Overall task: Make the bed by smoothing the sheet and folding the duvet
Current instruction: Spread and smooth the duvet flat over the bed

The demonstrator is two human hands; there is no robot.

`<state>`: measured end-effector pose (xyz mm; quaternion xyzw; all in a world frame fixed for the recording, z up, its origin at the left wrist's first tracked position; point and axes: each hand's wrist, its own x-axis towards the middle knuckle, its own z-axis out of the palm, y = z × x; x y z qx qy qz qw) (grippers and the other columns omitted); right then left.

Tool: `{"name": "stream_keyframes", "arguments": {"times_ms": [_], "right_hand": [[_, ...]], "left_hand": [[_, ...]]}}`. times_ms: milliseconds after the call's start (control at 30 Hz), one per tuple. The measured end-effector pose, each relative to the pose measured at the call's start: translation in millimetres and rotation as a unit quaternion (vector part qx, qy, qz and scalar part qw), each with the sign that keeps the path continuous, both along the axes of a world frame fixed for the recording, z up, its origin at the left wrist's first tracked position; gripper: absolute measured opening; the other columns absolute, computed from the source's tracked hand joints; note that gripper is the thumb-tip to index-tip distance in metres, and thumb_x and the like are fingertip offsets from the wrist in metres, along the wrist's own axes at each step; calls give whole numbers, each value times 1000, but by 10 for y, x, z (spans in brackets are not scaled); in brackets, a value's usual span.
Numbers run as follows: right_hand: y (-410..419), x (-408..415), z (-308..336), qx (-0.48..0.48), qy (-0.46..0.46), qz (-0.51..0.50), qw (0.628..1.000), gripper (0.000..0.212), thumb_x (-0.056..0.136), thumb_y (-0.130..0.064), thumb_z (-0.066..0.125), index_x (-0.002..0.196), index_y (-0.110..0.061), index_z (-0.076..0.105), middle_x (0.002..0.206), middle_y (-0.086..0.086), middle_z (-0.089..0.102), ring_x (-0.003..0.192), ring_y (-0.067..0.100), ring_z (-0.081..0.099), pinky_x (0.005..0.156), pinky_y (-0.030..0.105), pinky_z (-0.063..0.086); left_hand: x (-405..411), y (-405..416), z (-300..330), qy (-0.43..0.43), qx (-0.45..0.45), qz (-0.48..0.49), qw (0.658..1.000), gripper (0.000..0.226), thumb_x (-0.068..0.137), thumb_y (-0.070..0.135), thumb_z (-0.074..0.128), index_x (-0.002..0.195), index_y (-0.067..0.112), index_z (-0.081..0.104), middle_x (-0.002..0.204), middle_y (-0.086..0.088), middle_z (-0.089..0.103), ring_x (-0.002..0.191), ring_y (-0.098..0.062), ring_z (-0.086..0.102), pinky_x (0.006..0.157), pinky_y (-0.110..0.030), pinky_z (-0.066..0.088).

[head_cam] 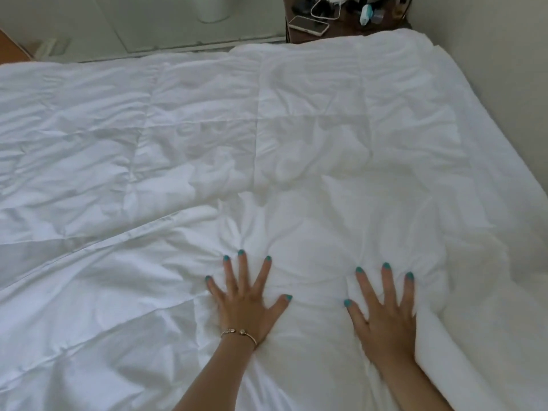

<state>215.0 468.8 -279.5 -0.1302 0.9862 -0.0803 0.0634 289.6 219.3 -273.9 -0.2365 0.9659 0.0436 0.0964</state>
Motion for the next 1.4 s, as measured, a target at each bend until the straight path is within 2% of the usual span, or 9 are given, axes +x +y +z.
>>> {"name": "stream_keyframes", "arguments": {"times_ms": [67, 167, 733, 900, 1000, 1067, 1133, 1300, 1400], "right_hand": [[-37, -37, -175, -9, 5, -9, 1000, 60, 90, -70, 14, 146, -49, 17, 159, 3, 20, 145, 43, 8, 114, 58, 20], [-75, -106, -389, -13, 38, 6, 999, 61, 92, -68, 17, 146, -40, 29, 156, 10, 24, 142, 48, 10, 113, 63, 15], [-63, -170, -461, -14, 121, 15, 992, 66, 83, -57, 50, 144, -37, 35, 156, 10, 22, 142, 49, 7, 118, 57, 7], [-63, -132, -357, -16, 48, 1, 999, 65, 87, -60, 49, 147, -42, 30, 161, 4, 12, 147, 40, -3, 116, 59, 14], [-116, -130, -15, -4, -57, -23, 998, 66, 90, -64, 41, 149, -49, 15, 162, -4, -7, 146, 30, -20, 116, 46, -19], [-144, -90, 322, -15, -153, -42, 987, 65, 93, -63, 34, 149, -52, 2, 159, -12, -20, 143, 24, -30, 112, 45, -19], [-112, -4, 736, 31, -202, -20, 979, 64, 96, -57, 33, 151, -45, 4, 161, -10, -17, 146, 24, -24, 116, 47, -5], [432, 818, 1925, 203, -80, -20, 976, 68, 96, -52, 38, 153, -24, 12, 162, 9, 1, 147, 37, -8, 112, 56, -18], [905, 1264, 2346, 170, -88, -129, 973, 78, 90, -53, 52, 151, -21, 15, 144, 11, 39, 131, 34, 38, 111, 46, 23]], "left_hand": [[-58, -40, -99, 11, 1, -15, 1000, 88, 72, 84, 32, 149, 43, 18, 158, -14, 19, 143, -45, 16, 101, -76, 14], [-108, -77, -220, 18, 3, -23, 1000, 90, 70, 83, 34, 149, 44, 14, 159, -14, 16, 144, -45, 13, 102, -76, 11], [-133, -88, -480, 33, 11, -26, 999, 88, 73, 77, 29, 151, 37, 15, 158, -16, 11, 145, -43, 5, 106, -71, 2], [-134, -52, -449, 53, 25, -36, 998, 84, 77, 75, 27, 151, 36, 20, 158, -16, 11, 145, -42, 5, 106, -71, 2], [-120, -32, -272, 14, 7, -32, 999, 83, 79, 77, 17, 152, 39, 9, 158, -15, 11, 145, -40, 2, 106, -70, 3], [-97, -21, -75, -55, -33, -24, 998, 81, 77, 81, -1, 148, 44, -13, 160, -11, 2, 145, -37, -5, 108, -67, 3], [-85, 49, 182, -109, -24, -2, 994, 78, 79, 82, 0, 145, 46, -21, 161, -5, -5, 146, -34, -5, 111, -62, 7], [-79, 741, 1072, -31, 117, -68, 990, 60, 97, 44, 41, 152, 31, 21, 161, -6, 7, 141, -31, 26, 114, -45, 24], [-47, 1392, 1485, -5, 191, -151, 970, 57, 97, 39, 46, 150, 31, 26, 161, -2, 6, 141, -28, 27, 112, -42, 28]]}}
